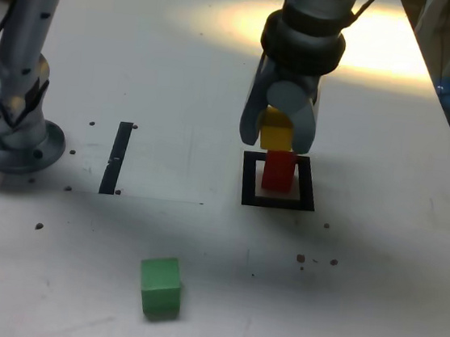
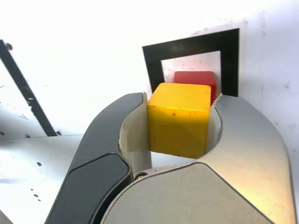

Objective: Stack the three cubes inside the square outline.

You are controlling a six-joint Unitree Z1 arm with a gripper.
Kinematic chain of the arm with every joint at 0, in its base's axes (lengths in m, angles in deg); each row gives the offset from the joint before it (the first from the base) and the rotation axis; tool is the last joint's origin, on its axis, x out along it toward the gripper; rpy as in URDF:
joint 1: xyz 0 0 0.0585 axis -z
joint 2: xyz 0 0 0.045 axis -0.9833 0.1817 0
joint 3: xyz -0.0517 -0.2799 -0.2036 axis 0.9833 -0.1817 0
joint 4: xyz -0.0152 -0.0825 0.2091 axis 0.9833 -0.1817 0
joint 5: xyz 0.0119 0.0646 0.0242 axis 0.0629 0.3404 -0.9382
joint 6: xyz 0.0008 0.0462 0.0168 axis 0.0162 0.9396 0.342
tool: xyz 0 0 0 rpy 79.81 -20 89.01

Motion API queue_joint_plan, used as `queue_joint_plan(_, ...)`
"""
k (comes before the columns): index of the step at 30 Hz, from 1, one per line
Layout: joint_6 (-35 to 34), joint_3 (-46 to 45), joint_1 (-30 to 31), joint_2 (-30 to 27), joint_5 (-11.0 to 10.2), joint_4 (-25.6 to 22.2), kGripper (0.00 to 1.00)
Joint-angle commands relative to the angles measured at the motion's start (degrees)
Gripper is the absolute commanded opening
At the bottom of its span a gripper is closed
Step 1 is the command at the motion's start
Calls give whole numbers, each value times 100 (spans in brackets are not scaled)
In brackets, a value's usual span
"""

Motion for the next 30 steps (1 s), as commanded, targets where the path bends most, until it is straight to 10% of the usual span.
queue_joint_plan(1,-14,31,50,49,18,33,33)
queue_joint_plan(18,-38,-133,126,186,91,293,34)
queue_joint_plan(26,-15,-385,110,178,174,501,96)
queue_joint_plan(30,-11,-388,100,127,158,510,99)
